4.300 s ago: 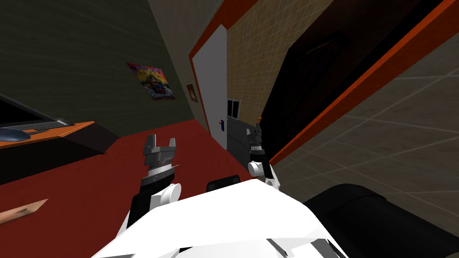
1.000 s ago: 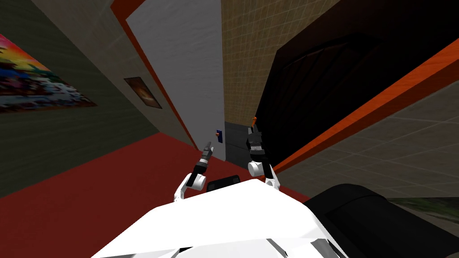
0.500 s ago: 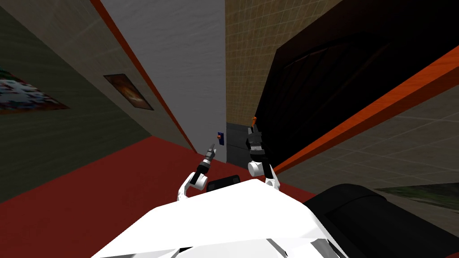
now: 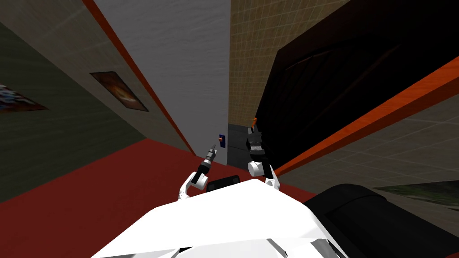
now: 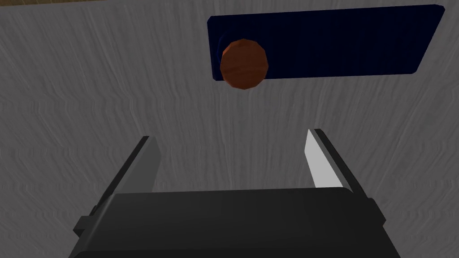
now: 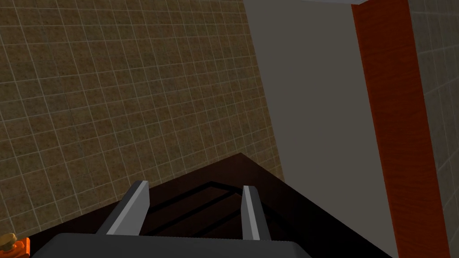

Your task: Push the door open

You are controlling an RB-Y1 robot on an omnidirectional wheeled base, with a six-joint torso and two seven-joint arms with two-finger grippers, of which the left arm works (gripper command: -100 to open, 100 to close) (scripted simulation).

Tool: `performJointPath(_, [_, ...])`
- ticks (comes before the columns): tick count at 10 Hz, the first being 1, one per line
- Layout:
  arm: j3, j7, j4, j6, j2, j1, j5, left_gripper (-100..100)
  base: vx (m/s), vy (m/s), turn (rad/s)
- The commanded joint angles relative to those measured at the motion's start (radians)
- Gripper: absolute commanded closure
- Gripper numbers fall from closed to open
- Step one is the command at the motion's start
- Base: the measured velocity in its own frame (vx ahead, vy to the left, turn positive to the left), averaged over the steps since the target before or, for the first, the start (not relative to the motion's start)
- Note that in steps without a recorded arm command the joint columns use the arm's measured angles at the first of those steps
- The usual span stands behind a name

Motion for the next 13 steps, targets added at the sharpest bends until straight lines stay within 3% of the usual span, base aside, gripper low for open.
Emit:
performJointPath(1, [0.006, -0.002, 0.017, -0.004, -0.009, -0.01, 0.0, -100, 0.193, -0.088, -0.029])
performJointPath(6, [0.029, -0.006, 0.068, -0.012, -0.037, -0.041, 0.002, -100, 0.197, -0.099, -0.041])
performJointPath(7, [0.027, -0.006, 0.063, -0.011, -0.034, -0.038, 0.002, -100, 0.079, -0.012, -0.004])
performJointPath(8, [0.027, -0.006, 0.063, -0.011, -0.034, -0.038, 0.002, 100, -0.006, 0.0, 0.008])
performJointPath(13, [0.027, -0.006, 0.063, -0.011, -0.034, -0.038, 0.002, 100, -0.011, 0.002, -0.003])
